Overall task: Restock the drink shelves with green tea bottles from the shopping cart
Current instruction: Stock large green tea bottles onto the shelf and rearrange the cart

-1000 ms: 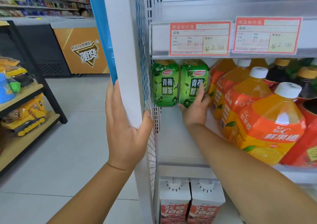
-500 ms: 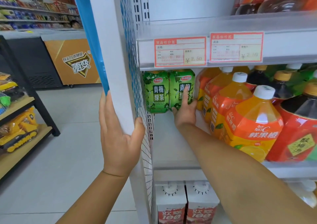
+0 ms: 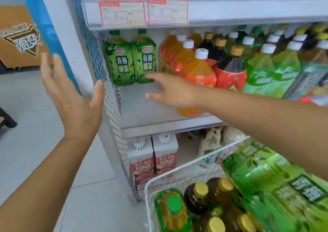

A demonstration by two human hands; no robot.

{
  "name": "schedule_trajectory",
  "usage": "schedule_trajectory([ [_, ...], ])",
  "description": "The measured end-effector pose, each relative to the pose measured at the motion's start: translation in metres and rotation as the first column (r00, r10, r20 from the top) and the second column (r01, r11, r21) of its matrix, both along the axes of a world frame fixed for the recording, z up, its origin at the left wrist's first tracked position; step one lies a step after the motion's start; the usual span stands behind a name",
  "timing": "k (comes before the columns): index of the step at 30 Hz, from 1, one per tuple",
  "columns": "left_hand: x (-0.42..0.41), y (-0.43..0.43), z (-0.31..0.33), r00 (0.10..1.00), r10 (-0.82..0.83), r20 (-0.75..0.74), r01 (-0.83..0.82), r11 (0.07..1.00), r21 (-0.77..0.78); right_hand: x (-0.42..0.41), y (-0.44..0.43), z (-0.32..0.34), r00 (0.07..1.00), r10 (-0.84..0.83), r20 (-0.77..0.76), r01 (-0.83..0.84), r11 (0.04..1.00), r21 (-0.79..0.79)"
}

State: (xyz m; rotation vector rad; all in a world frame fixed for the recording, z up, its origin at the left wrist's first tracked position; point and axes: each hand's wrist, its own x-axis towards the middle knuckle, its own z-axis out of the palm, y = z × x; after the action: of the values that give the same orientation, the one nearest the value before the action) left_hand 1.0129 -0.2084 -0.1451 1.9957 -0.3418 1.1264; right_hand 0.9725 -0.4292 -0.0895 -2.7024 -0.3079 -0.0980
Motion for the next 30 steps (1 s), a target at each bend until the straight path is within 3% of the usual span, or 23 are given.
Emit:
schedule_trajectory([
  [3,-0.037,-0.017,-0.001,0.991,-0.133,0.031,0.132,0.991,0.021,-0.066,-0.040,0.008,1.000,0.022,-0.009,-0.022,0.999,0.044],
  [5,-0.073,-0.039,-0.006,0.955,-0.298,0.019,0.290,0.941,0.178,-0.111,-0.069,0.003,0.997,-0.014,-0.075,0.017,0.999,0.038],
  [7,-0.111,-0.063,-0.013,0.874,-0.462,-0.151,0.485,0.828,0.279,-0.151,-0.096,-0.007,0.990,-0.063,-0.128,0.066,0.998,0.020],
  [9,-0.137,-0.080,-0.025,0.718,-0.584,-0.379,0.688,0.678,0.259,-0.183,-0.121,-0.019,0.977,-0.150,-0.153,0.145,0.988,-0.046],
  [11,-0.149,-0.096,-0.039,0.587,-0.619,-0.521,0.791,0.577,0.205,-0.208,-0.144,-0.030,0.969,-0.233,-0.086,0.223,0.968,-0.117],
  [14,-0.156,-0.127,-0.051,0.485,-0.644,-0.592,0.856,0.487,0.173,-0.231,-0.173,-0.037,0.910,-0.380,0.163,0.399,0.912,-0.098],
  [16,-0.156,-0.151,-0.055,0.447,-0.648,-0.616,0.877,0.454,0.159,-0.235,-0.189,-0.037,0.817,-0.529,0.229,0.555,0.830,-0.060],
  [17,-0.156,-0.162,-0.056,0.435,-0.647,-0.626,0.883,0.443,0.155,-0.234,-0.195,-0.037,0.770,-0.611,0.185,0.628,0.776,-0.050],
  [19,-0.155,-0.183,-0.058,0.417,-0.651,-0.634,0.891,0.431,0.144,-0.232,-0.201,-0.037,0.694,-0.719,-0.044,0.719,0.695,-0.009],
  [21,-0.155,-0.198,-0.058,0.405,-0.631,-0.662,0.895,0.421,0.146,-0.228,-0.202,-0.042,0.646,-0.723,-0.246,0.757,0.649,0.078],
  [27,-0.150,-0.213,-0.056,0.398,-0.598,-0.696,0.901,0.399,0.172,-0.200,-0.202,-0.044,0.582,-0.762,-0.285,0.779,0.623,-0.076],
  [30,-0.151,-0.211,-0.054,0.407,-0.602,-0.687,0.895,0.412,0.170,-0.187,-0.208,-0.053,0.569,-0.777,-0.271,0.806,0.591,-0.002],
])
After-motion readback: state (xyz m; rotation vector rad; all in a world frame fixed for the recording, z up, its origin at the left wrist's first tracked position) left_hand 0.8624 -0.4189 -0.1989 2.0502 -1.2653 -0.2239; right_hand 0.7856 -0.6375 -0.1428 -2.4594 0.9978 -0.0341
